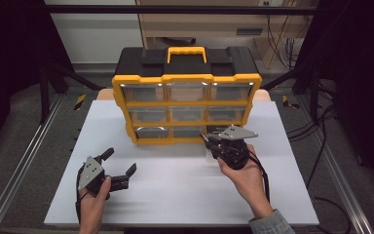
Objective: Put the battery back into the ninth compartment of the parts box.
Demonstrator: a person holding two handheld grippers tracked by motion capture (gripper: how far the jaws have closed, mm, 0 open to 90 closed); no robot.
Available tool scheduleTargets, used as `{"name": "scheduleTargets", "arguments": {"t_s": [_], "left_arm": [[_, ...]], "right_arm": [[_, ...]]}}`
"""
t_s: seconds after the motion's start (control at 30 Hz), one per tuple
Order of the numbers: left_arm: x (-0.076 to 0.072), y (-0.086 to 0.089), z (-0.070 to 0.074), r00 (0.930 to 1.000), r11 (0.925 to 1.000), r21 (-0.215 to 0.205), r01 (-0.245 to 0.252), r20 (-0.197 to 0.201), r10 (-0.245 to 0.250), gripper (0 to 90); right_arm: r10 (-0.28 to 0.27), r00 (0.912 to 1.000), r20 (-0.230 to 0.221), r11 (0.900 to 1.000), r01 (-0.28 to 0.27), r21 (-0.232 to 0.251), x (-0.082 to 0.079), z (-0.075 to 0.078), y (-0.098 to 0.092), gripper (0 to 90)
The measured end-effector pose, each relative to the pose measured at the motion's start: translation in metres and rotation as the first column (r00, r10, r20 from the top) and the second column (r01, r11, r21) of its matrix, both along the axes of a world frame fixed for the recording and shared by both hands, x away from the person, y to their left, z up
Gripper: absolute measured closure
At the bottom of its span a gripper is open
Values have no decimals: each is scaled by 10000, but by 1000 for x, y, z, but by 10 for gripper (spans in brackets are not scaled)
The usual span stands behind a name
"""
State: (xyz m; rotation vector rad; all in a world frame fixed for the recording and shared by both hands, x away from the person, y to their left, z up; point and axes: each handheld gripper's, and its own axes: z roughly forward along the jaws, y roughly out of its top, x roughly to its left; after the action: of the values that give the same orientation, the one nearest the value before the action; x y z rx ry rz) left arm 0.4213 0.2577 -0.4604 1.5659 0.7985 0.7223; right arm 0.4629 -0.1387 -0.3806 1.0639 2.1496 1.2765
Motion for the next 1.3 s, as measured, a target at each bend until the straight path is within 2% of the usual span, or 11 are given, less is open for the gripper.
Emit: {"name": "scheduleTargets", "arguments": {"t_s": [0.3, 0.63, 0.93, 1.0, 1.03, 1.1, 1.17, 1.3], "left_arm": [[0, 1, 0, 10000, 10000, -24, -19, -2, 19, 8], [0, 1, 0, 10000, 10000, -13, -17, -3, 17, 8], [0, 1, 0, 10000, 10000, -22, -21, -7, 21, 8], [0, 1, 0, 10000, 10000, -14, -7, -3, 7, 7], [0, 1, 0, 10000, 10000, -14, -5, -1, 5, 8], [0, 0, 0, 10000, 10000, -11, 1, -9, -1, 7], [0, 0, 0, 10000, 10000, -6, 1, -8, -1, 8], [0, 0, 0, 10000, 10000, 4, -2, -13, 2, 7]], "right_arm": [[-416, 9990, 145, 9990, 413, 192, 4, 5, -17, 767], [-788, 9969, 81, 9963, 785, 351, 10, 5, -32, 767], [-865, 9961, -187, 9960, 869, 227, 15, -2, -36, 767], [-869, 9961, -122, 9961, 871, 121, 17, -4, -37, 766], [-914, 9957, -123, 9957, 916, 160, 17, -4, -37, 753], [-1043, 9944, -191, 9935, 1050, 449, 19, -5, -40, 597], [-1120, 9932, -310, 9911, 1139, 683, 20, -4, -43, 534], [-1270, 9916, -227, 9862, 1287, 1045, 22, -2, -47, 385]]}}
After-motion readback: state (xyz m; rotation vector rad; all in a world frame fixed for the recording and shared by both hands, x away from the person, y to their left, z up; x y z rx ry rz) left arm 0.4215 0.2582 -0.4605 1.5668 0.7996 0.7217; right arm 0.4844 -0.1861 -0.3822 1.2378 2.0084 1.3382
